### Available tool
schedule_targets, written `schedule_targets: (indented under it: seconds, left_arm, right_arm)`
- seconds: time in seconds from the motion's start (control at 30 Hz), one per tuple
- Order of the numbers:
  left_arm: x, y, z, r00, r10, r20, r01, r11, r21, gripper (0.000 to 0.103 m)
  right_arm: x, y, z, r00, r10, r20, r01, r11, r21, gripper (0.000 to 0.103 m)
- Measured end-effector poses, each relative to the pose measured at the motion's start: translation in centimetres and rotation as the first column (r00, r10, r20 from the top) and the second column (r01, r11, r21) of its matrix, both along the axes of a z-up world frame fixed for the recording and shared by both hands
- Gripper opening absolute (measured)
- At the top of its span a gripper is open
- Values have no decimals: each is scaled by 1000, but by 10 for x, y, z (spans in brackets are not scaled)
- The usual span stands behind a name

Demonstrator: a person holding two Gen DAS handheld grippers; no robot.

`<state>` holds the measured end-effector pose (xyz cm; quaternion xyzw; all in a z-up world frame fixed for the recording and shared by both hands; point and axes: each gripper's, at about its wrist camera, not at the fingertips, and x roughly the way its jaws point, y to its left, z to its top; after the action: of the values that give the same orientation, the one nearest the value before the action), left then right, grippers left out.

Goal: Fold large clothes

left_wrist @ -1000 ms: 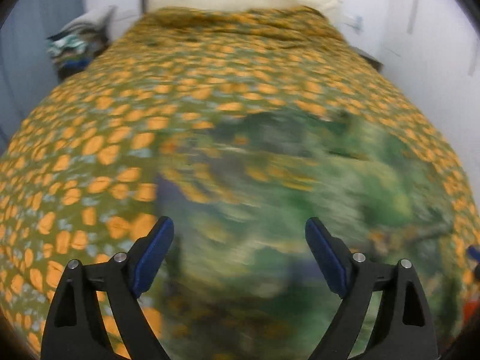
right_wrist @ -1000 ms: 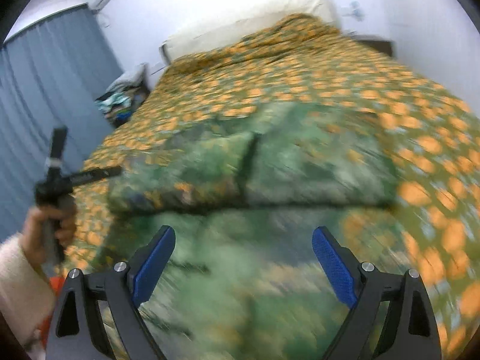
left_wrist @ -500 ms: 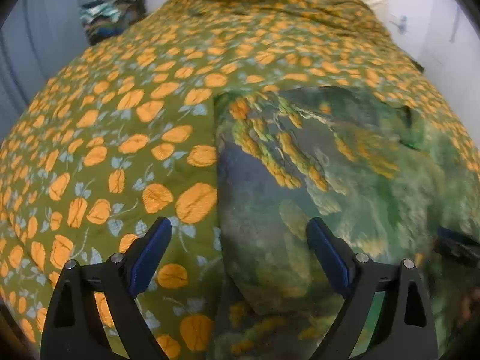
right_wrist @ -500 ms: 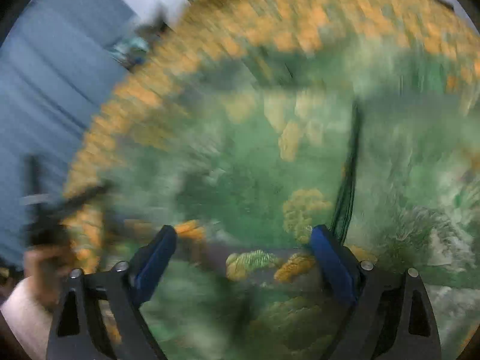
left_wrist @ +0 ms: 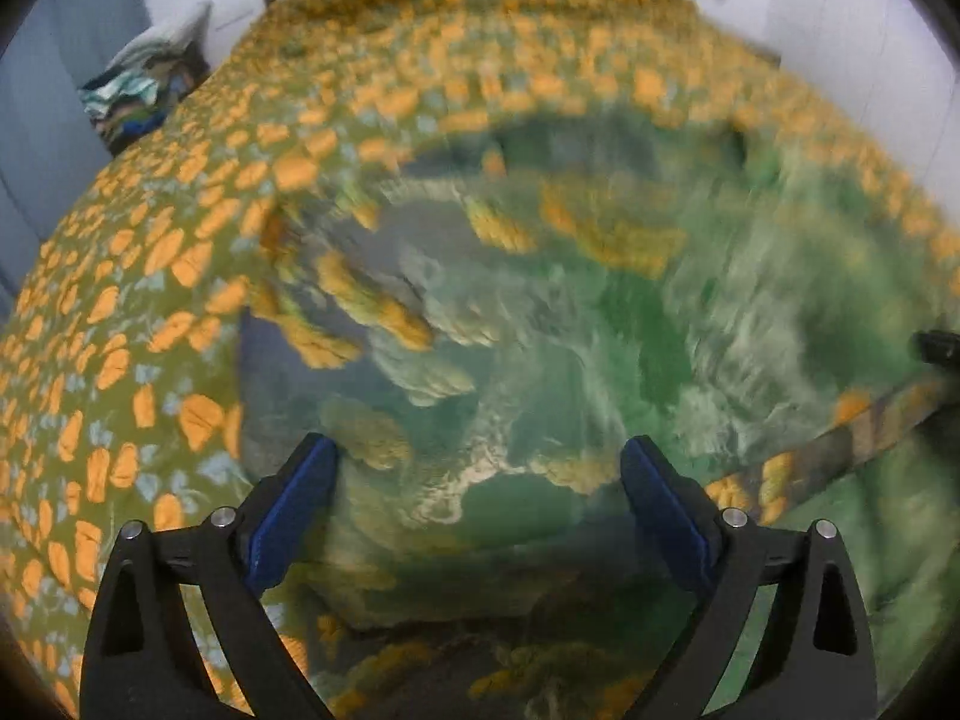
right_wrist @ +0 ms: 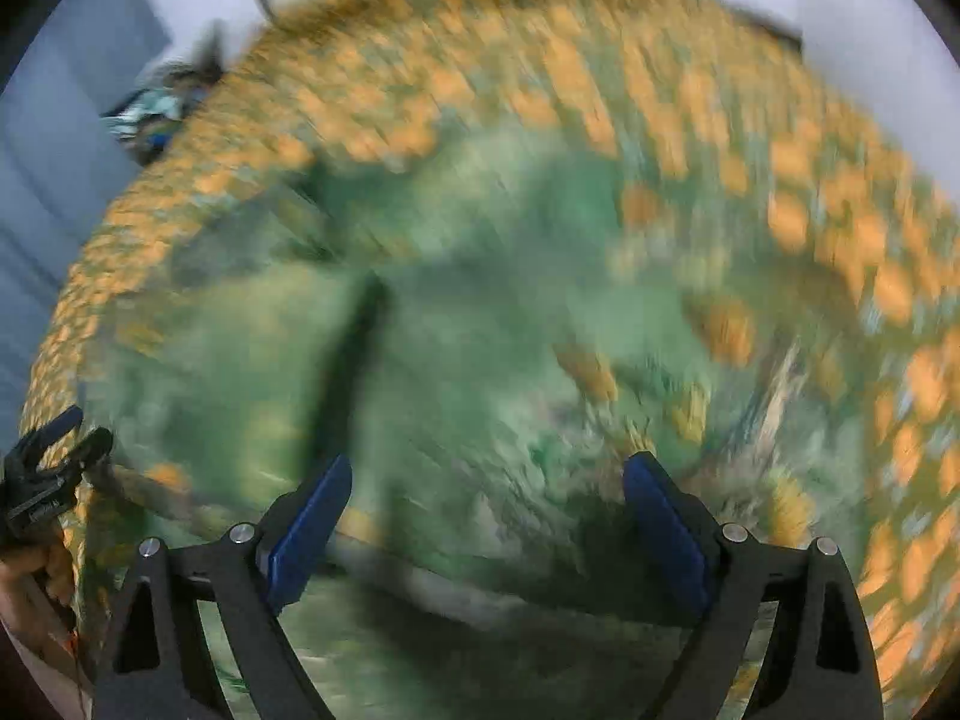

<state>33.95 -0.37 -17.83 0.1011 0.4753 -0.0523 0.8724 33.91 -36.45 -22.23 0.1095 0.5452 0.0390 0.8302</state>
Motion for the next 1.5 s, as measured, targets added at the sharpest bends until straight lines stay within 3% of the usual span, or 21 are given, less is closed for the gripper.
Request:
schedule_targets:
  seconds: [0.03,0.1,0.17,0.3,0.43,0.57,0.63,0.7,0.83,1.5]
  left_arm:
    - [-2,-3,1,1000,-3,10,3,1000,24,97]
    - [-10,-4,14,999,-12,32,12,1000,12,96]
    - [-26,-1,34,998,-43,49,45,998,-39,96]
    - [-80,3,63,988,-141,67,145,988,-51,98]
    - [-147,-5,43,977,-209,-43,206,977,-54,99]
    - [-182,-18,-5,963,-208,-172,197,977,-76,99]
    - [-189,-25,-20,971,-209,-114,210,978,-7,103]
    - [-187,-31,-22,973,-203,-114,205,979,9,103]
    - [-184,-31,-23,977,-182,-116,180,983,-23,103]
    - [-210,-37,-26,982,-171,-80,172,985,10,103]
  right_arm:
    - [1,2,-12,1000,10,-28,-11,1000,-7,93]
    - [-7,15,-11,999,52,16,-50,995,-83,94]
    - [-22,20,8,995,79,67,-76,996,-57,93]
    - [-69,34,44,981,157,116,-154,987,-35,93]
    - [-142,42,50,966,256,42,-252,964,-82,93]
    - [-209,48,19,966,259,-8,-258,957,-133,94]
    - [-218,47,-12,973,223,-66,-230,963,-141,95]
    - [-225,47,-27,986,168,-21,-170,976,-137,102]
    - [-224,50,-30,990,140,-2,-139,980,-143,103]
    - [-238,50,-38,988,149,51,-139,977,-160,103]
